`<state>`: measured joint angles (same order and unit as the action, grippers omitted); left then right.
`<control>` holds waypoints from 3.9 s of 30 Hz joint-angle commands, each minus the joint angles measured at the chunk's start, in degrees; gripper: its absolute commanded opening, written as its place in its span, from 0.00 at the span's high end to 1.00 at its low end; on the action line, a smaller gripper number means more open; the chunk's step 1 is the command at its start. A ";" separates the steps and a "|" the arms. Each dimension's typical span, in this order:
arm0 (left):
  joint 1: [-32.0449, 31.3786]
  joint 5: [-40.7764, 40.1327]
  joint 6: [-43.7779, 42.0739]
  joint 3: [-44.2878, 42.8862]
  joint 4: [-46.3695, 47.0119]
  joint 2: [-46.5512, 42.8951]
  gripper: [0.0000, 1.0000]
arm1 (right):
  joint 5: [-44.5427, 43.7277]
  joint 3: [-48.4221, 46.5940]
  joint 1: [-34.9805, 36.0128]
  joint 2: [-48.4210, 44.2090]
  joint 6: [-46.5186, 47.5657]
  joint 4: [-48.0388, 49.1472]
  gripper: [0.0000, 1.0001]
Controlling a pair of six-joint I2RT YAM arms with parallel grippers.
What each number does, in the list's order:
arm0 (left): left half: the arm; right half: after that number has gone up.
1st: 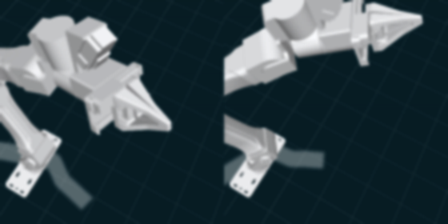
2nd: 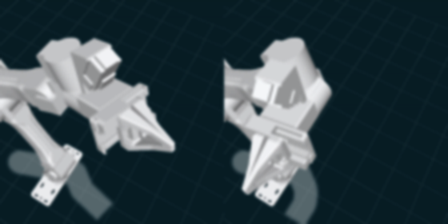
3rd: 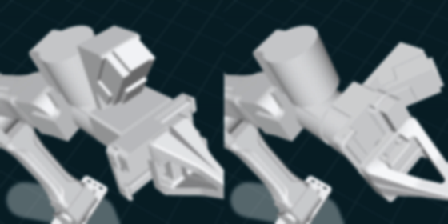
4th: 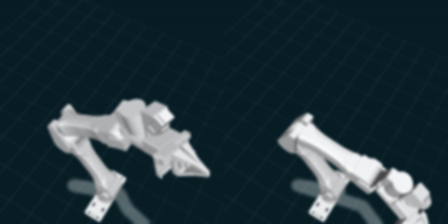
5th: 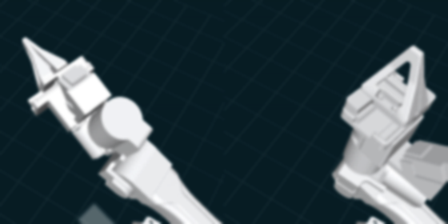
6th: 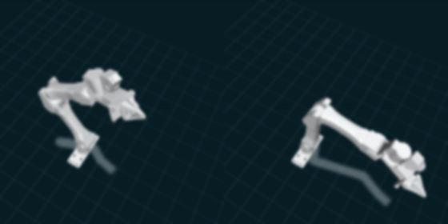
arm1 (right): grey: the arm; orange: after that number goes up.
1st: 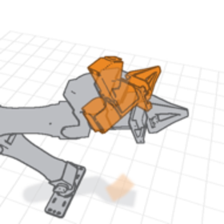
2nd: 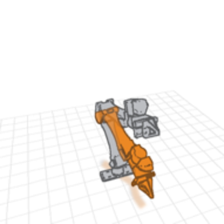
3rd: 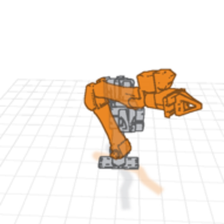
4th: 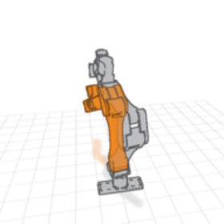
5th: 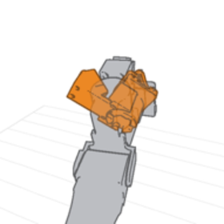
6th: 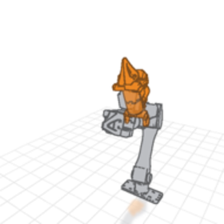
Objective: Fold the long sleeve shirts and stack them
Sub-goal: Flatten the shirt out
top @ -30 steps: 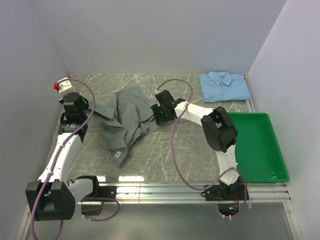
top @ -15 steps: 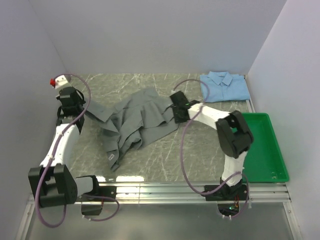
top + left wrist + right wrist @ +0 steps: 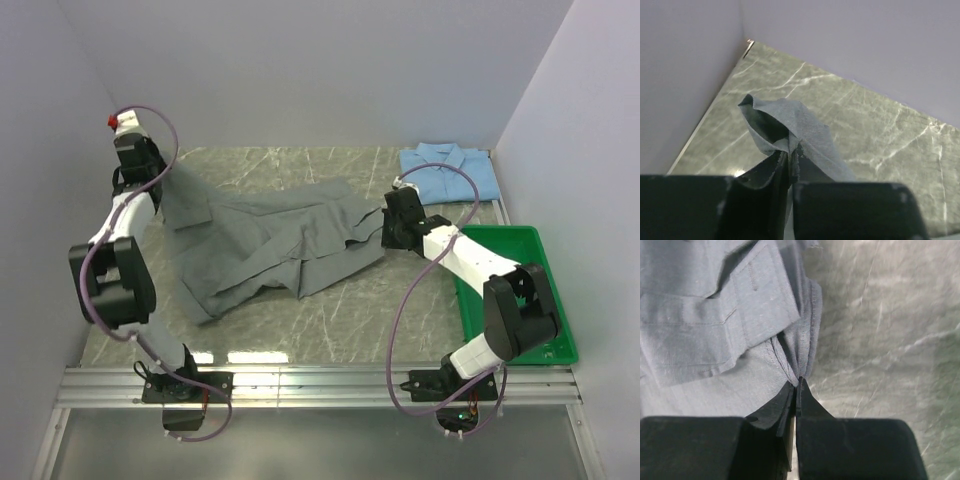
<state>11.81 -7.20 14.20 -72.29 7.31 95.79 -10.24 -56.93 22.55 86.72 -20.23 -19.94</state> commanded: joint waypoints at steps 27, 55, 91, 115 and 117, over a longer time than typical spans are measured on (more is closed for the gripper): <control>-5.40 4.91 19.82 24.54 -13.81 -24.59 0.02 | 5.15 -5.82 8.13 1.33 6.44 3.67 0.35; -8.92 -1.06 16.21 -1.17 -17.50 16.79 0.02 | 9.27 -3.03 9.80 -4.61 7.92 -0.53 1.00; -10.13 2.72 23.94 14.87 -15.40 -20.18 0.01 | 16.59 -2.22 12.63 -15.81 5.20 -18.03 0.31; -24.03 -2.46 44.51 47.76 -18.75 -47.45 0.07 | 8.30 0.94 7.78 -3.66 -0.60 2.19 0.32; -24.82 -3.08 44.86 49.34 -16.90 -47.54 0.08 | 8.92 1.46 7.78 -4.01 -0.69 2.63 0.32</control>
<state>-11.97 -7.70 56.95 -24.36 -16.47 49.56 -1.61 -56.49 30.70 83.50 -20.18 -20.64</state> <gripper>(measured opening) 0.927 0.684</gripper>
